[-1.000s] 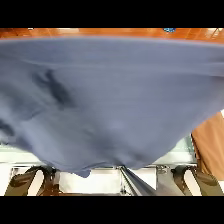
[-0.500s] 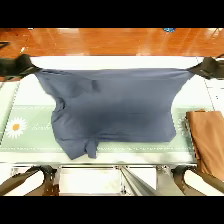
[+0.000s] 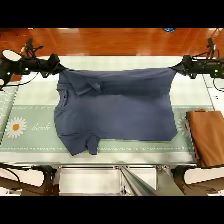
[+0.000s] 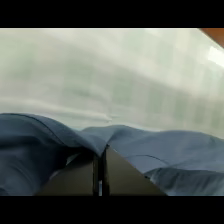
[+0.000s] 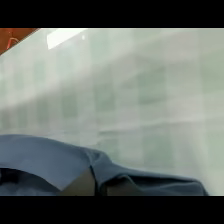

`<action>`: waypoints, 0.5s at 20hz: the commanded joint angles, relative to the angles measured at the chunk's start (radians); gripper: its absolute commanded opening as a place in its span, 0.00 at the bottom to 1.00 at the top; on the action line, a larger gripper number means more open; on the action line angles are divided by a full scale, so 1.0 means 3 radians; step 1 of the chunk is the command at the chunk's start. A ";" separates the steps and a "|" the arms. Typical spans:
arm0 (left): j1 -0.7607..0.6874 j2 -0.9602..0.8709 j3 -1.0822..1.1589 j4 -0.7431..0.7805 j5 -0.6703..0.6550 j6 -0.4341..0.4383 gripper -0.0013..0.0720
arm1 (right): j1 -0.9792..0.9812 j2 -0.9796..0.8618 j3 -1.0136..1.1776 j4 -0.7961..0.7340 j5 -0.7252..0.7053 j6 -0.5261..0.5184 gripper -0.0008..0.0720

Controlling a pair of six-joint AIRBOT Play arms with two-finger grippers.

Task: Fold the shirts.

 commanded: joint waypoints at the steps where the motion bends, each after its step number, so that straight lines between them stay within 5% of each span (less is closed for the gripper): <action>1: 0.0048 -0.0135 0.0070 -0.0130 -0.0429 0.0264 0.05 | -0.0001 -0.0165 0.0094 -0.0028 0.0163 0.0046 0.05; 2: 0.0088 -0.0136 0.0065 -0.0111 -0.0763 0.0554 0.05 | -0.0004 -0.0165 0.0094 -0.0092 0.0282 0.0047 0.05; 5: 0.0215 -0.0137 -0.0127 0.0043 -0.1509 0.0759 0.05 | -0.0008 -0.0164 0.0079 -0.0635 0.0772 0.0117 0.05; 10: 0.0254 -0.0135 -0.0613 0.0333 -0.1606 0.0701 0.05 | -0.0052 -0.0164 0.0005 -0.1439 0.1041 0.0432 0.05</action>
